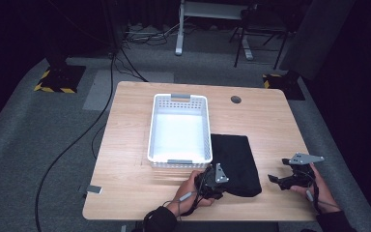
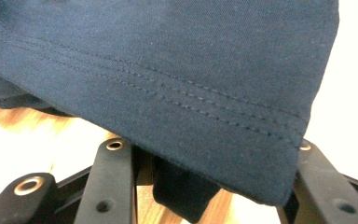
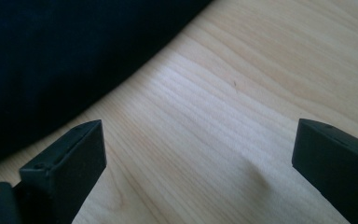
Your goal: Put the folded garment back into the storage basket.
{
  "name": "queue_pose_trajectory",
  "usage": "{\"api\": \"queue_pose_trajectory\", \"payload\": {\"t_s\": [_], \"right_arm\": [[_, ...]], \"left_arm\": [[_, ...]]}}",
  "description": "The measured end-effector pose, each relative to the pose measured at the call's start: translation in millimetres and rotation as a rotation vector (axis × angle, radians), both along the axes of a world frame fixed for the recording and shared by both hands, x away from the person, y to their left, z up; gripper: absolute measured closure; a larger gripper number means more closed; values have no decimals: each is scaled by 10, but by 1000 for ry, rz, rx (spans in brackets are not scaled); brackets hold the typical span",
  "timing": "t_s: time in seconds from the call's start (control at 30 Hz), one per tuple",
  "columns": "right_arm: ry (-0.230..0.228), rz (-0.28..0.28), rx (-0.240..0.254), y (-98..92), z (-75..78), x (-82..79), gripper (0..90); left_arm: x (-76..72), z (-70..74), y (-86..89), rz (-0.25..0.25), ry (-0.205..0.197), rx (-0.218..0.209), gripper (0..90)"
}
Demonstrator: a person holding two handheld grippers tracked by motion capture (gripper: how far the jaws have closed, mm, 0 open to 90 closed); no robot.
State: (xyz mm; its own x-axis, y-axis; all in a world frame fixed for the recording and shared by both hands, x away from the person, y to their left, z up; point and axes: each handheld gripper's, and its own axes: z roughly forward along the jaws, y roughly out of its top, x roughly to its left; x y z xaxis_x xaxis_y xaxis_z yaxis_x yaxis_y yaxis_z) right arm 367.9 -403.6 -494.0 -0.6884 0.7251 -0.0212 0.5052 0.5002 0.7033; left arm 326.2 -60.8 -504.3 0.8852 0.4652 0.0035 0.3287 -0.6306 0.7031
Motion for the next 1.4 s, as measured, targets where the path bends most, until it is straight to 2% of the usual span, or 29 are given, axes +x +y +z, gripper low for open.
{"api": "queue_pose_trajectory", "payload": {"t_s": [0.47, 0.77, 1.4], "right_arm": [[-20, 13, -5, 183, 133, 69, 34], [-28, 39, -31, 333, 169, 122, 34], [-39, 74, -22, 607, 246, 207, 34]], "left_arm": [[2, -2, 5, -1, 2, -2, 561], [2, -2, 6, -2, 1, -1, 561], [1, -2, 6, -1, 1, -1, 561]]}}
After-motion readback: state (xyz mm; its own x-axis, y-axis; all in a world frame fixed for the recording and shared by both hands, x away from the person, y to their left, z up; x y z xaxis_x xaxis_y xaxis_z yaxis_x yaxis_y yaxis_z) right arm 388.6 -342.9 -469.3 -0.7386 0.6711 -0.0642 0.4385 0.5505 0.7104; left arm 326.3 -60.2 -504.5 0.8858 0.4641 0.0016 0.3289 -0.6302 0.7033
